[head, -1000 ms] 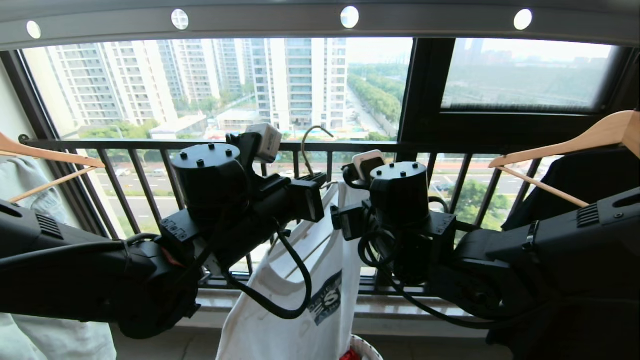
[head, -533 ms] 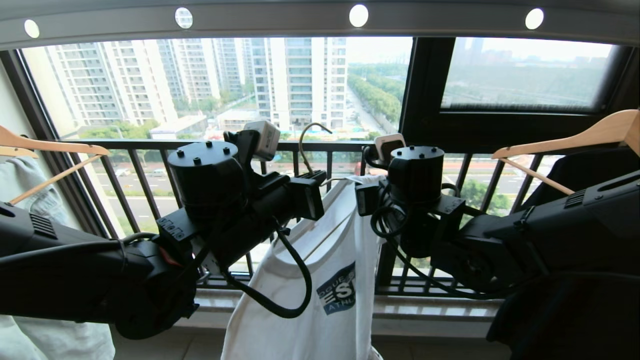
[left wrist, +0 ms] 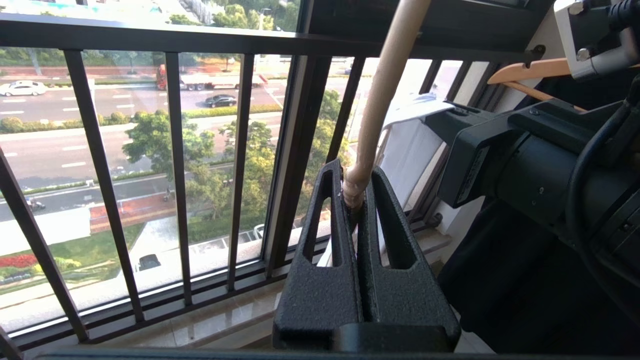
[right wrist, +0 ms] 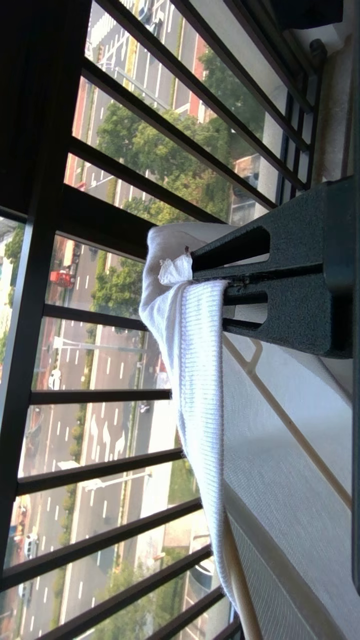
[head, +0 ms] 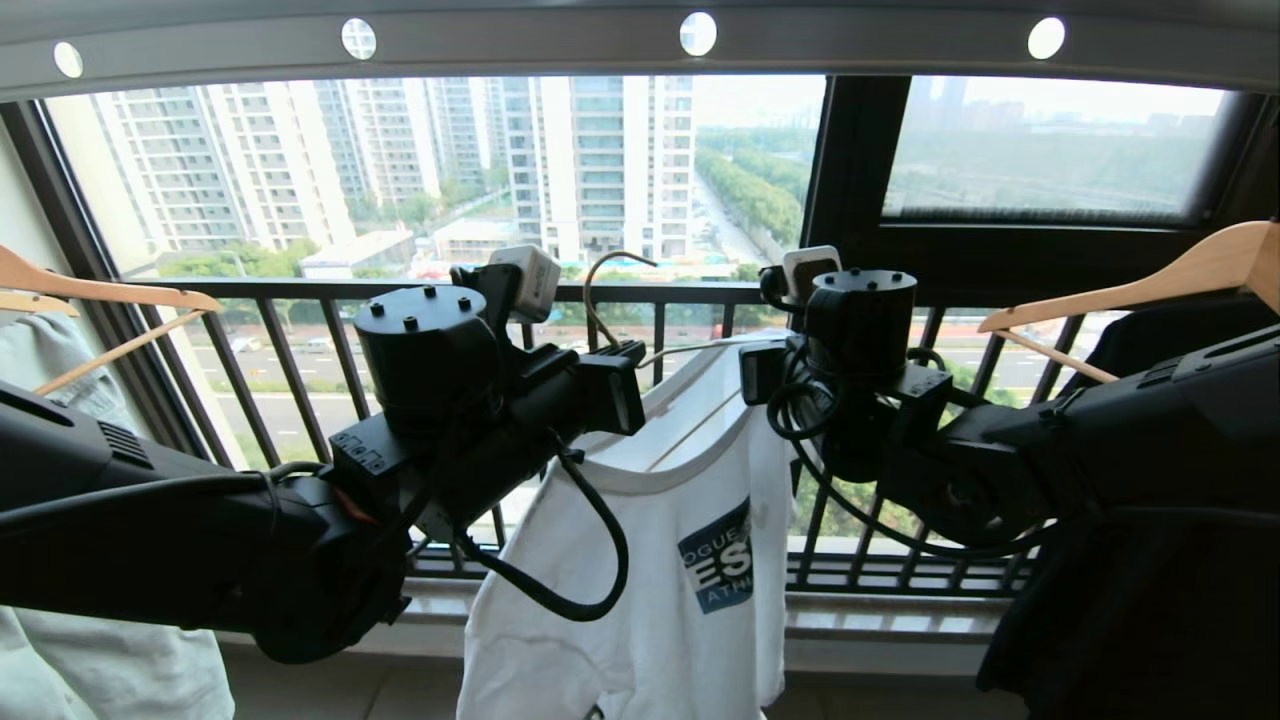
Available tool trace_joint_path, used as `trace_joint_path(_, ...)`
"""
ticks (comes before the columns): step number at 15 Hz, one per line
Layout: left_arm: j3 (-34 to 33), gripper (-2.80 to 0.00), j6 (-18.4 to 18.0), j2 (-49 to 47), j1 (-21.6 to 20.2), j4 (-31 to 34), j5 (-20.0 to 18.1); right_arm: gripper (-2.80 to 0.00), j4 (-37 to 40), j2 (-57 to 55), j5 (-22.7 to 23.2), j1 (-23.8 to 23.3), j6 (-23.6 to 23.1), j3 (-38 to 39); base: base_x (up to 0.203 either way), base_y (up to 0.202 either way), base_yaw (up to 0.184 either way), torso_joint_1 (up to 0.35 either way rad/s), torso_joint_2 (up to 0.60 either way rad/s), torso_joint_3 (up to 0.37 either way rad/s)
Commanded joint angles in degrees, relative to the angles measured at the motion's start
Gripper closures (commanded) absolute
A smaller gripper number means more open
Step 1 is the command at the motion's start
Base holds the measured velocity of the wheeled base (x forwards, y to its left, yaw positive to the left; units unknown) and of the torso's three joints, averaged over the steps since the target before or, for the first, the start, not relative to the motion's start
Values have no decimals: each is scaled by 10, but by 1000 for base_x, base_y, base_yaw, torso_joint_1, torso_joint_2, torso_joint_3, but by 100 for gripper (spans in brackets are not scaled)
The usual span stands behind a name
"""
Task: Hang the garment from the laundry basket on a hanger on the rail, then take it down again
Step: Take the clothes off the clothes rack
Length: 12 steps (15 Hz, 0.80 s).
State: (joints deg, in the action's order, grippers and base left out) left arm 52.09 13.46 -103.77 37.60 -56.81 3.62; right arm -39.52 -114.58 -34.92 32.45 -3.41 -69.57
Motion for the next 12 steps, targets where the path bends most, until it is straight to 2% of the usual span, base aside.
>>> trace_joint_path(1,1,0,-2,-9,-2,-3,4,0,-2,0,5,-27,-1,-12,0,0,0,0,0,0)
trace_joint_path(9,1,0,-2,-3,-5,-3,4,0,-3,-68,23,-107,0,-66,0,0,0,0,0,0)
trace_joint_path(12,-2,0,-2,-3,-5,-3,4,0,-10,-99,43,-110,5,-68,0,0,0,0,0,0)
